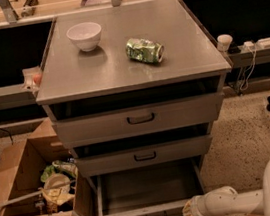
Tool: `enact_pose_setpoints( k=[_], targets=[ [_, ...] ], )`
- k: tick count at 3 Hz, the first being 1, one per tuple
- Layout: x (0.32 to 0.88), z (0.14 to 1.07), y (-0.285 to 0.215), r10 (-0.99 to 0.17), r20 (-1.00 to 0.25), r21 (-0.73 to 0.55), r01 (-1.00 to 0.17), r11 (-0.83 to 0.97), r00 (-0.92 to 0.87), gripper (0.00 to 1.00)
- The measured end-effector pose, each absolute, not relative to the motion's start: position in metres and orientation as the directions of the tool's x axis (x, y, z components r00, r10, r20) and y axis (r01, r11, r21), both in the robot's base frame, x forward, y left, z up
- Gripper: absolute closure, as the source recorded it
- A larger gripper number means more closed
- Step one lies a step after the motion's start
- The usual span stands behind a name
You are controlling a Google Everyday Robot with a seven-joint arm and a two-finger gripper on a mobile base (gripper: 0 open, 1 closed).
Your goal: Close bottom drawer
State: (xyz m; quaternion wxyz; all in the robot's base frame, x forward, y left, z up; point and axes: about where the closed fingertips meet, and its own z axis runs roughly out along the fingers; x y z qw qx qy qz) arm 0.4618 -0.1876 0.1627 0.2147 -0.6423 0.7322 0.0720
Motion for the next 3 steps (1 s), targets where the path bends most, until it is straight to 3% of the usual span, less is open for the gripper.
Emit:
enact_pose_setpoints(
  k=[1, 3],
  targets=[
    [0.483, 0.166, -0.201, -0.842, -0.472, -0.149, -0.918, 0.368, -0.261, 1.00],
    [0.519, 0.161, -0.208, -0.772, -0.518, -0.126, -0.860, 0.494, -0.368, 1.00]
  ],
)
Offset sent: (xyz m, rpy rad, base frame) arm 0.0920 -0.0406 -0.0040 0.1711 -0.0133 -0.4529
